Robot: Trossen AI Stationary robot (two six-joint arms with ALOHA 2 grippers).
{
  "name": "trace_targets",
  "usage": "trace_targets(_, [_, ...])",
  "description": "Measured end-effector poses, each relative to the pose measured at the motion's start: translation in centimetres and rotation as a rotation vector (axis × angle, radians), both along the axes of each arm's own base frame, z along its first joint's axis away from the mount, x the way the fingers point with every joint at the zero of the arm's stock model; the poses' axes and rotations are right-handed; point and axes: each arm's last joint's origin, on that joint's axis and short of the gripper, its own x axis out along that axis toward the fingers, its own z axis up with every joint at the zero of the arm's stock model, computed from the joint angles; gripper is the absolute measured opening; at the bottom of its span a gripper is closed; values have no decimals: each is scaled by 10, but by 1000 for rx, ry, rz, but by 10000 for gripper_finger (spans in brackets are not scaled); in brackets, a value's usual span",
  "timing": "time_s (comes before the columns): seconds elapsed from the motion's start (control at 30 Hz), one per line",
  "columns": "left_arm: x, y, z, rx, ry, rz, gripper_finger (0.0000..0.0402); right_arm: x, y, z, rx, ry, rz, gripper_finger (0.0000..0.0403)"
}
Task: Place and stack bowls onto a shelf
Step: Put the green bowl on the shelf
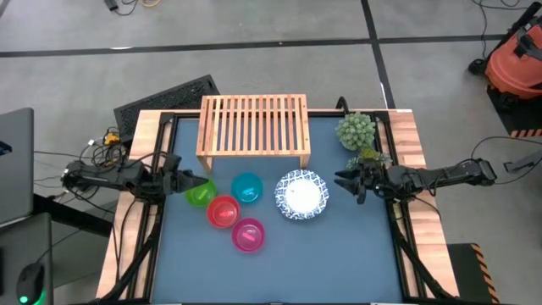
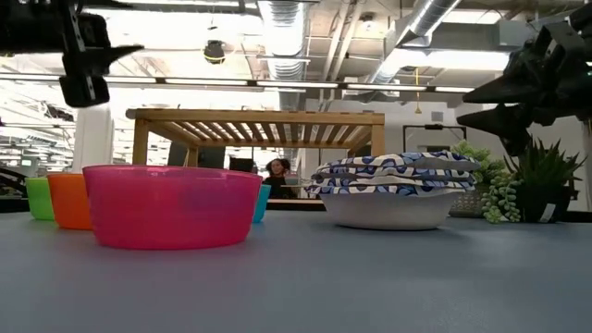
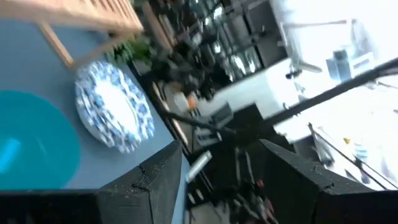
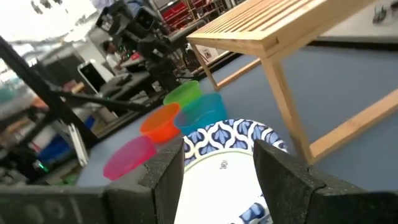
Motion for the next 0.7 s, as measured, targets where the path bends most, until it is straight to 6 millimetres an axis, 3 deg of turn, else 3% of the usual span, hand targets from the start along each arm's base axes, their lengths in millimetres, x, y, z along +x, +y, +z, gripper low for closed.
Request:
trace_targets(0.2, [7,-4,26,2,81,-108,197,0,0,0,188,-37,-20,218])
trace_targets(0.47, [20,-10,57,93,473,-235,197,0,0,0,228,-44,-24,218])
trace_targets(0.57, [28,-11,60,155,667,-240,197,0,0,0,230,-45,-24,218])
trace_targets(0.7, [40,-13,50,249,910,-275,197,0,0,0,230,-45,-24,218])
